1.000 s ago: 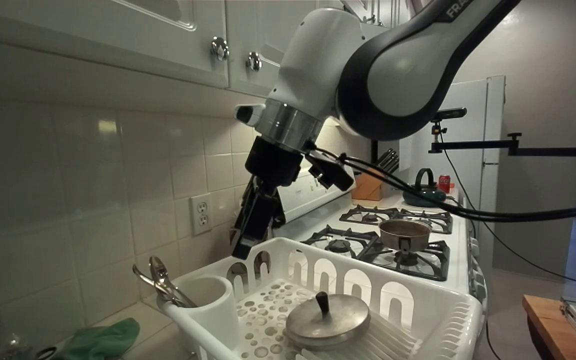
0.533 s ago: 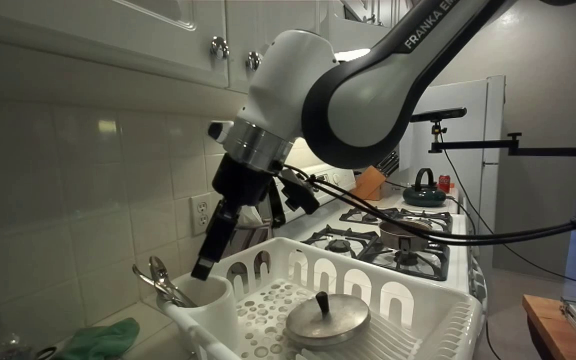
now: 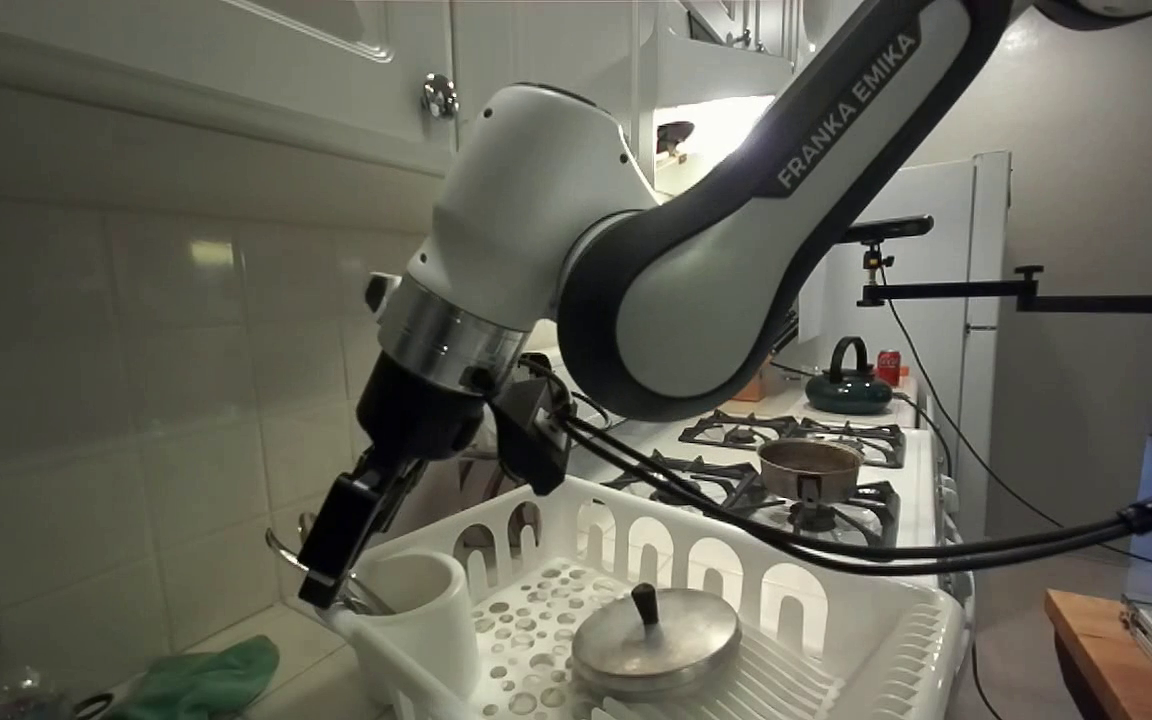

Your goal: Take the fork off of the dish rack

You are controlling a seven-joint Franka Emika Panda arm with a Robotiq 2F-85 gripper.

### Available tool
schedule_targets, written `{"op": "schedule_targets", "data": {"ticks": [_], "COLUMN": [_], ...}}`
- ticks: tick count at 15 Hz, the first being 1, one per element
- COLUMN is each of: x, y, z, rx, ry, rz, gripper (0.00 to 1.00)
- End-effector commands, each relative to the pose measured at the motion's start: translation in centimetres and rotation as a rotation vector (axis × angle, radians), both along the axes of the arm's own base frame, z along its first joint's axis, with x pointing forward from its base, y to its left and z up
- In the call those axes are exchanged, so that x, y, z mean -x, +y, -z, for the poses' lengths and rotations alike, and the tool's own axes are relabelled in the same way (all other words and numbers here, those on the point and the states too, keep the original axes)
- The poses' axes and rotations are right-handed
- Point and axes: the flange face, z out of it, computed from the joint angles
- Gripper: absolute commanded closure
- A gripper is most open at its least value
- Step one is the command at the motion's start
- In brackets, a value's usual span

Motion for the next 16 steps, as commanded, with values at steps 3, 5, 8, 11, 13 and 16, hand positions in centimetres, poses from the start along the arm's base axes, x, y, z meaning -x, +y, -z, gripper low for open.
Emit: {"op": "schedule_targets", "data": {"ticks": [3,5,8,11,13,16], "x": [-1.8,-2.3,-3.0,-3.5,-3.8,-4.2], "y": [2.0,2.3,2.5,2.9,3.3,3.7], "z": [1.3,1.6,2.0,2.7,3.1,3.4], "rx": [-0.003,0.001,0.009,0.019,0.024,0.026], "ry": [-0.067,-0.086,-0.101,-0.117,-0.121,-0.132], "rz": [0.099,0.124,0.154,0.167,0.176,0.191], "gripper": [0.0,0.0,0.0,0.0,0.0,0.0]}}
